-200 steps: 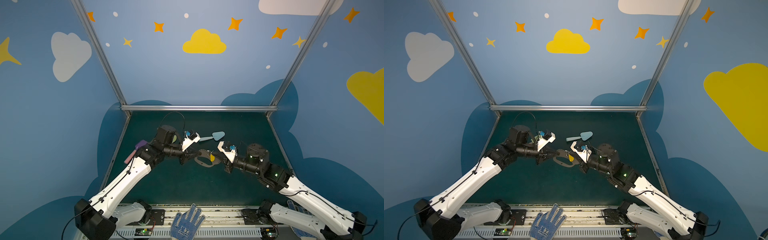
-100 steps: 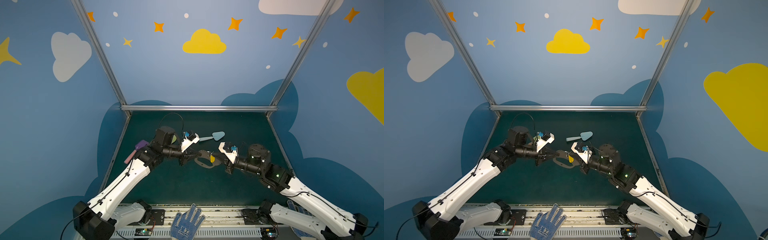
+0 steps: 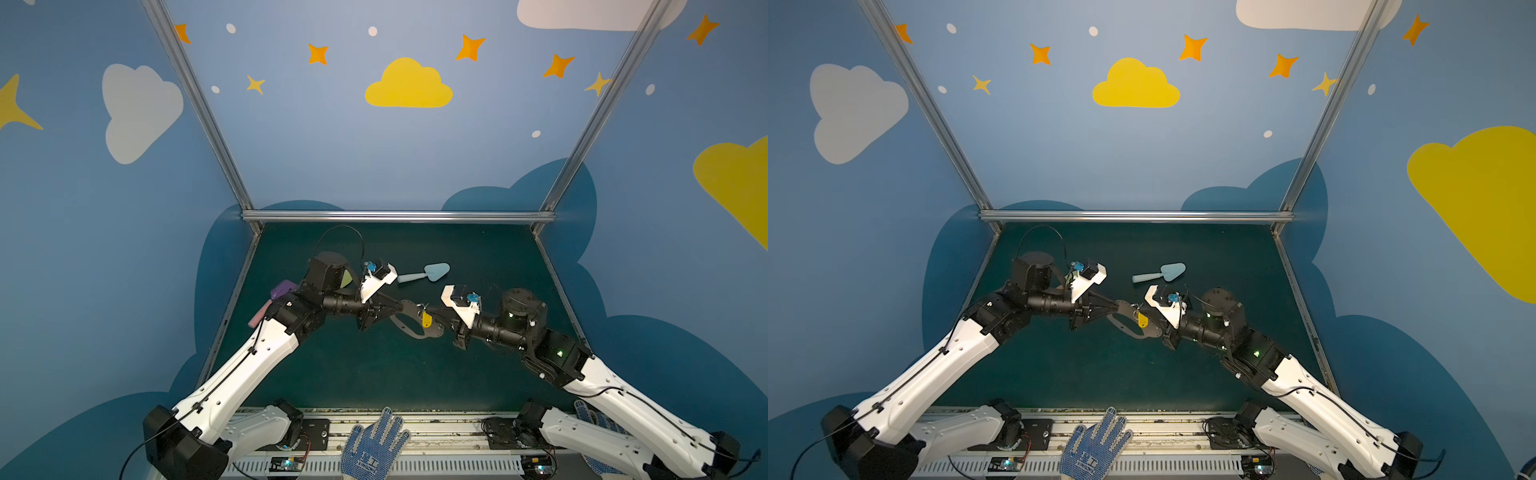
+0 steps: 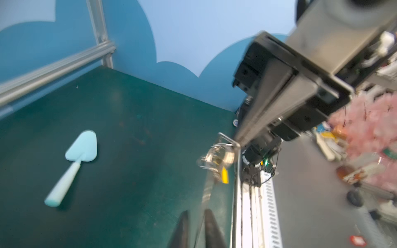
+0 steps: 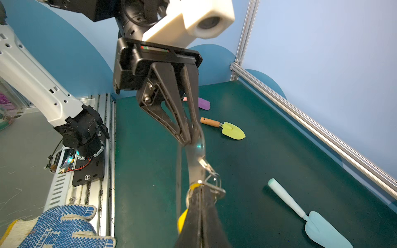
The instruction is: Put the keys on the keyring
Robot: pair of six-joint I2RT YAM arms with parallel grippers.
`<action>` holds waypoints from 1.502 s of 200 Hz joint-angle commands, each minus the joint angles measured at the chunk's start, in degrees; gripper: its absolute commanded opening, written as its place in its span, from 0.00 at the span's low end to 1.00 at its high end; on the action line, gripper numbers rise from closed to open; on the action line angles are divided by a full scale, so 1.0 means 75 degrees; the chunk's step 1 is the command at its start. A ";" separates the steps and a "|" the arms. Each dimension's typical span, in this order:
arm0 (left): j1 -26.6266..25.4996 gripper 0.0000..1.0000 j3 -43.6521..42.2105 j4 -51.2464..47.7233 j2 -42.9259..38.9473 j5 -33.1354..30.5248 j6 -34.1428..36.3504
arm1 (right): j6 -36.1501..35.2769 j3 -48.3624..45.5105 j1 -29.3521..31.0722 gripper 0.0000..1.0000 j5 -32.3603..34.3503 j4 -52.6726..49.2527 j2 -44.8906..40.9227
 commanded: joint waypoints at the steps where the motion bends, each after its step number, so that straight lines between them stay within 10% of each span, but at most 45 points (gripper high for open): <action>1: 0.0077 0.25 -0.0073 0.0027 -0.0117 -0.0216 -0.0059 | -0.0023 0.0216 -0.0034 0.00 -0.0186 0.0074 -0.0166; 163: -0.0187 0.45 -0.0233 0.1047 -0.0104 0.0005 -0.0133 | -0.0155 0.0427 -0.0104 0.00 -0.0827 -0.0347 -0.0307; 300: -0.0624 0.46 -0.0789 0.2602 -0.0620 0.0323 -0.0257 | 0.1692 -0.0276 -0.1008 0.00 -0.2896 0.1572 -0.0213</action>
